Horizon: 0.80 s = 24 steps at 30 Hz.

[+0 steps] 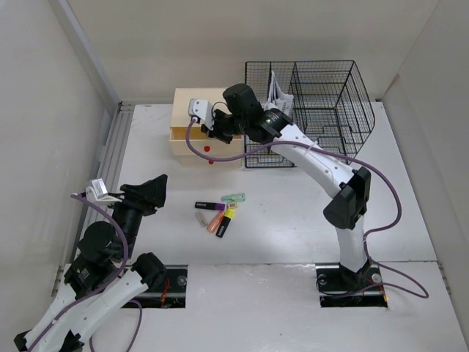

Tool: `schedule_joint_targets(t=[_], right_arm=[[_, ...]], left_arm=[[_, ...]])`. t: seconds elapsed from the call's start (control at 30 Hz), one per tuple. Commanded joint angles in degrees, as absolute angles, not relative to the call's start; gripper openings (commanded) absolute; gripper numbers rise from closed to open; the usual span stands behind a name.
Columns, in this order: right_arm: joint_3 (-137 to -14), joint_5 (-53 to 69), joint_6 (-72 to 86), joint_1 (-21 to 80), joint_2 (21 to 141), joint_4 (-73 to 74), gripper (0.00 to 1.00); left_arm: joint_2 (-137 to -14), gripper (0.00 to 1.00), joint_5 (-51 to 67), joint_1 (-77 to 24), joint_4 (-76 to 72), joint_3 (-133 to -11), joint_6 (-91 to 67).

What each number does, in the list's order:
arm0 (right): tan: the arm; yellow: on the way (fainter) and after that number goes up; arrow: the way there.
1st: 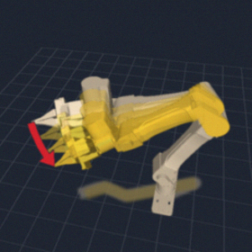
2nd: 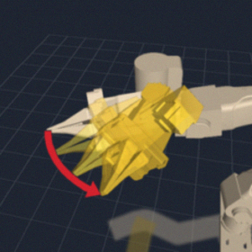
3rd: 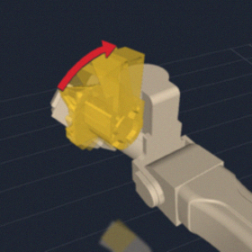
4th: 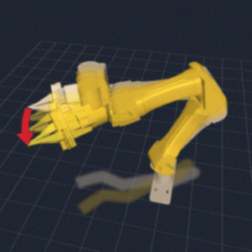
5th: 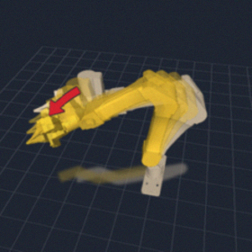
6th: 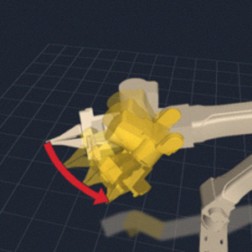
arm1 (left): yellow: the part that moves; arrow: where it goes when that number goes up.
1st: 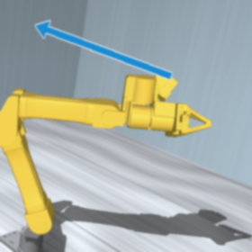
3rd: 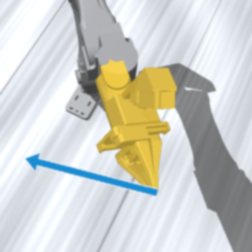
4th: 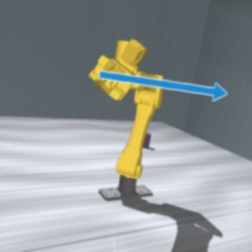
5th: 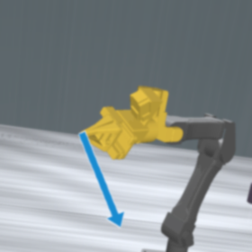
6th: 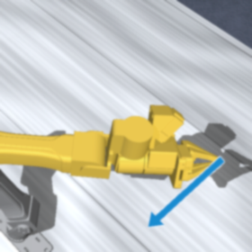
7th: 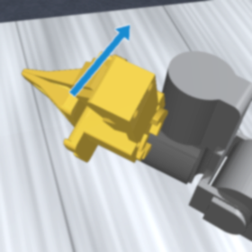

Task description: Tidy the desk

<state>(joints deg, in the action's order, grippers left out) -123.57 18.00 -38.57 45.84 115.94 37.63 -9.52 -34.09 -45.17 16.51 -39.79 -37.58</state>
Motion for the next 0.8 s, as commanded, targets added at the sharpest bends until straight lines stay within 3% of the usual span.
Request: schedule_joint_targets(t=[0.0, 0.17, 0.3, 0.43, 0.6, 0.77], right_arm=[[-122.09, 21.50, -36.21, 46.23, 112.42, 34.01, 0.03], [-120.94, 36.01, -38.14, 46.23, 111.88, 39.80, 0.00], [-119.89, 39.12, -39.90, 46.23, 113.90, 42.19, 0.00], [-113.31, 25.97, -33.94, 47.28, 113.48, 33.78, 0.00], [-102.32, -9.44, -29.36, 49.83, 111.36, 11.45, 0.00], [-103.18, -22.67, -29.88, 49.83, 113.03, 4.50, 0.00]], left_arm=[[-9.84, 0.62, -33.66, -45.18, 14.50, -40.78, -37.00], [-9.84, 0.62, -33.66, -45.18, 14.50, -40.78, -37.00], [-9.84, 0.62, -33.66, -45.18, 14.50, -40.78, -37.00], [-9.84, 0.62, -33.66, -45.18, 14.50, -40.25, -37.00], [-10.37, 0.62, -33.05, -45.18, 13.18, -39.03, -38.14], [-10.90, 0.61, -31.64, -45.18, 7.83, -34.64, -41.13]])
